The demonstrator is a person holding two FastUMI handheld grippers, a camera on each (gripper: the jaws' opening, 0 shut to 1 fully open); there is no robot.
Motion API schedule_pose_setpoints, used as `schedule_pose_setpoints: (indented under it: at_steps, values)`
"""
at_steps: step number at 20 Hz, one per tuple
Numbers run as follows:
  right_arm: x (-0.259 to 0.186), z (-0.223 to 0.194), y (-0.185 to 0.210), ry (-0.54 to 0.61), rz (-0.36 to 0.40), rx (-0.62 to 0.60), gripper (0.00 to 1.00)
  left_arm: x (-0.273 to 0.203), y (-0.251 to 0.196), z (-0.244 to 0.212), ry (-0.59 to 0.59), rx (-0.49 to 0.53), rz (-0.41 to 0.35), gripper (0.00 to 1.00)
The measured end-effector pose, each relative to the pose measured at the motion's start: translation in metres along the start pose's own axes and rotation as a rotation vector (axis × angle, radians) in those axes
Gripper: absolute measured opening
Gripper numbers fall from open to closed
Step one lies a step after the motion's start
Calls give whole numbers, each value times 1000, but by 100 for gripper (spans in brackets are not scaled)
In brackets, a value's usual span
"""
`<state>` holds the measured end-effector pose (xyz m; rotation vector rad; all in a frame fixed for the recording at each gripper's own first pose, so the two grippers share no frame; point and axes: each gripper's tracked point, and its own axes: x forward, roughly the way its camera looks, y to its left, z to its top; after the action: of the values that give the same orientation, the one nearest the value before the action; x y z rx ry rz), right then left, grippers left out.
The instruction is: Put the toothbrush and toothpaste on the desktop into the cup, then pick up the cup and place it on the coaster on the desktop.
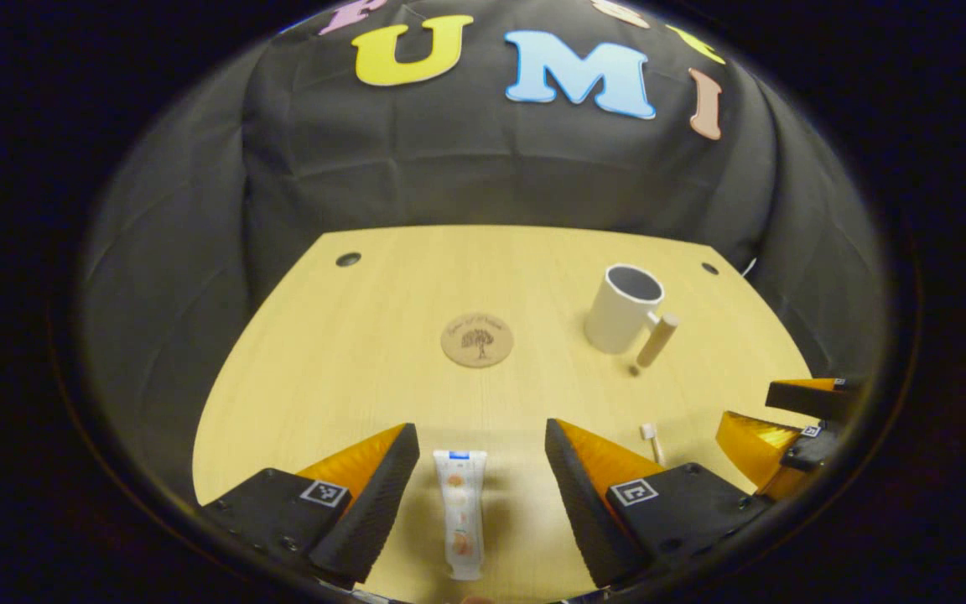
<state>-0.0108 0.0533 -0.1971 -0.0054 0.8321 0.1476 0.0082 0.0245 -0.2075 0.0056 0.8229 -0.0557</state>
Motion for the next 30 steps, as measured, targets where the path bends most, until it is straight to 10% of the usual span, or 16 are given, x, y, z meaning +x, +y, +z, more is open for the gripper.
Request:
schedule_pose_setpoints:
  at_steps: [17,23,26,30]
  values:
    - [57,-102,18,533,39,5,92,55,31,-102,469,-36,26,98]
    - [61,-109,24,596,35,-19,68,56,29,-99,483,-25,30,90]
    - [61,-112,25,599,37,-31,63,56,28,-98,482,-38,36,72]
    - [64,-111,20,601,19,6,30,55,31,-97,483,-34,31,49]
